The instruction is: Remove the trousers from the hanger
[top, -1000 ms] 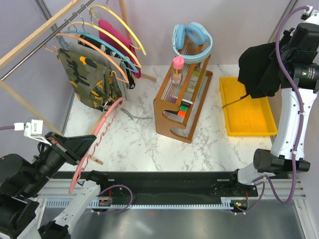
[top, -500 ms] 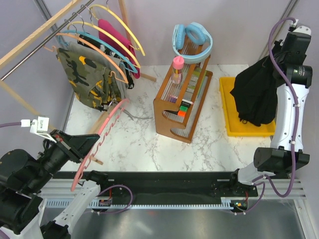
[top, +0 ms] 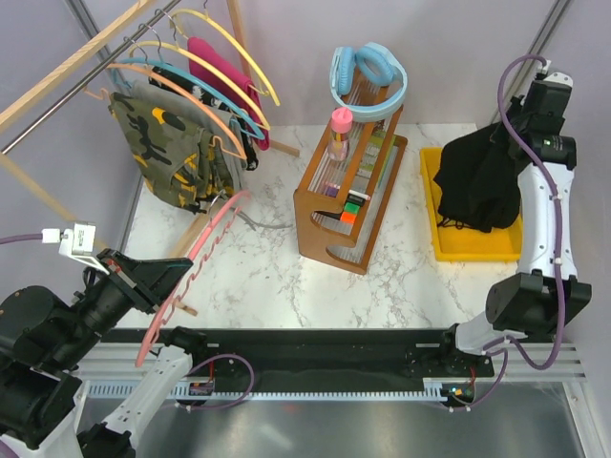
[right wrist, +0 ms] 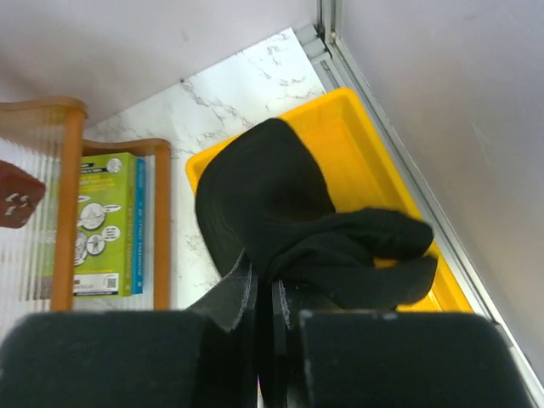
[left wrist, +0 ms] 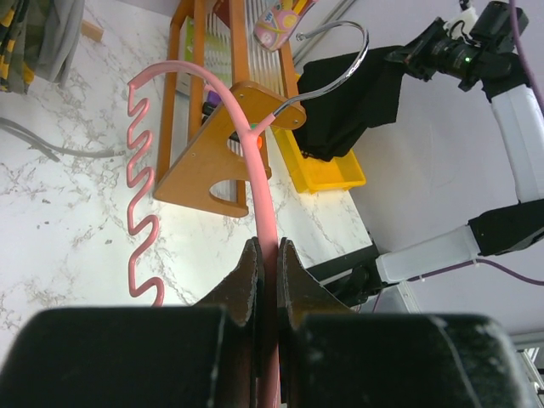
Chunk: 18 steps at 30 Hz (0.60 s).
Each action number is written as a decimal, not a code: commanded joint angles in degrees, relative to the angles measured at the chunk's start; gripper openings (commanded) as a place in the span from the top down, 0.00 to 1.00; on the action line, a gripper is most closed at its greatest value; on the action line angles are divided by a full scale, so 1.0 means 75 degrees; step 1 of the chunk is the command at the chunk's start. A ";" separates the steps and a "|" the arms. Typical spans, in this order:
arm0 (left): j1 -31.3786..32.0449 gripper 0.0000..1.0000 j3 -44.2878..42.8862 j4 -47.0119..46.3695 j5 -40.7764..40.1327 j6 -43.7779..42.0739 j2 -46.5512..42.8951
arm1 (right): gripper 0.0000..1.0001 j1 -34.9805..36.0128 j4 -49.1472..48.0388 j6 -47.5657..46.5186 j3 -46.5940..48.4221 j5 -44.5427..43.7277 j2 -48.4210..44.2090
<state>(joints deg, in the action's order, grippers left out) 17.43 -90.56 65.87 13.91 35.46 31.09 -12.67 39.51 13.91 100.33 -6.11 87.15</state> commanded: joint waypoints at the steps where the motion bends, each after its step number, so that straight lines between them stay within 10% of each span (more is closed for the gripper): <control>1: -0.0016 0.98 -0.0206 -0.0614 0.0149 -0.0427 0.0143 | 1.00 -0.0081 -0.0873 0.0137 0.0064 -0.0298 0.0402; 18: -0.0004 0.98 -0.0030 -0.0450 0.0066 -0.0206 0.0225 | 0.96 -0.0081 -0.1893 0.0922 -0.2784 0.0122 0.1831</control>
<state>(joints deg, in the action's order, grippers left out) 17.43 -90.37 65.91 13.54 34.63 31.18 -13.02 28.71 18.96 80.53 -7.86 98.39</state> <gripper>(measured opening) 0.053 0.090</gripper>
